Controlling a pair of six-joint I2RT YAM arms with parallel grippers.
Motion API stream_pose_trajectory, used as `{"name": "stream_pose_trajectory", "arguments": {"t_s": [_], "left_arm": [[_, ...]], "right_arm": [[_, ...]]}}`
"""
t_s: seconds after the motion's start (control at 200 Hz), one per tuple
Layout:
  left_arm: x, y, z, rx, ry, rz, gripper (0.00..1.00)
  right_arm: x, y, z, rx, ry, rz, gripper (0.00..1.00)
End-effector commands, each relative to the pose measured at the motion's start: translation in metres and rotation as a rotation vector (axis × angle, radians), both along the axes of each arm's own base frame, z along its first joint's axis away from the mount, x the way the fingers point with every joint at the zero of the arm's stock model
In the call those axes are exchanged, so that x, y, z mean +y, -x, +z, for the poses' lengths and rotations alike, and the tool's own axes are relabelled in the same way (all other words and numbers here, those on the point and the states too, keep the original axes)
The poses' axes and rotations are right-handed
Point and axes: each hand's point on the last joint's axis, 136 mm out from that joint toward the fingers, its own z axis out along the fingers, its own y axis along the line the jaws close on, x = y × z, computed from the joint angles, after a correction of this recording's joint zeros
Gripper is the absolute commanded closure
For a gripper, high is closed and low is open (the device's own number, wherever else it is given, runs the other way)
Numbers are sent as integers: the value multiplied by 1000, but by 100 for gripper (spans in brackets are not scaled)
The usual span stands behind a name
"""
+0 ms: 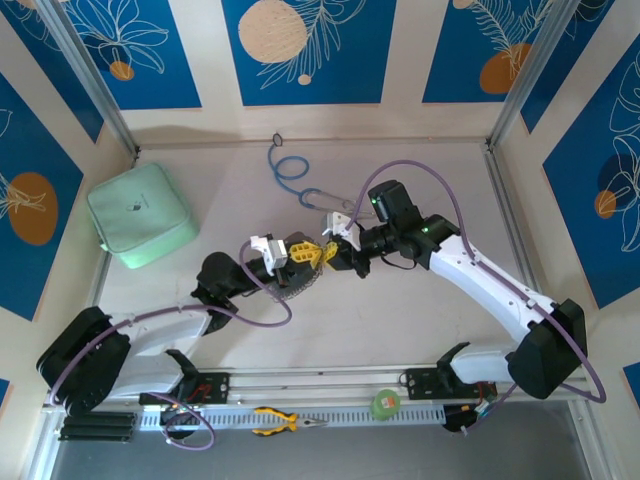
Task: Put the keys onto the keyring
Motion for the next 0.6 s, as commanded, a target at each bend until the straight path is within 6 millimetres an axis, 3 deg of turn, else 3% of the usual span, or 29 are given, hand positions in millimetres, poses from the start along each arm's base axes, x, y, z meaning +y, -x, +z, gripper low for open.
{"name": "stream_pose_trajectory", "arguments": {"t_s": [0.0, 0.22, 0.595], "left_arm": [[0, 6, 13, -45, 28, -15, 100], [0, 1, -4, -44, -79, 24, 100], [-2, -3, -12, -35, -137, 37, 100]], "right_arm": [[-4, 1, 17, -28, -21, -11, 100], [-18, -3, 30, -81, -39, -59, 100], [-24, -6, 40, -136, -38, -95, 100]]}}
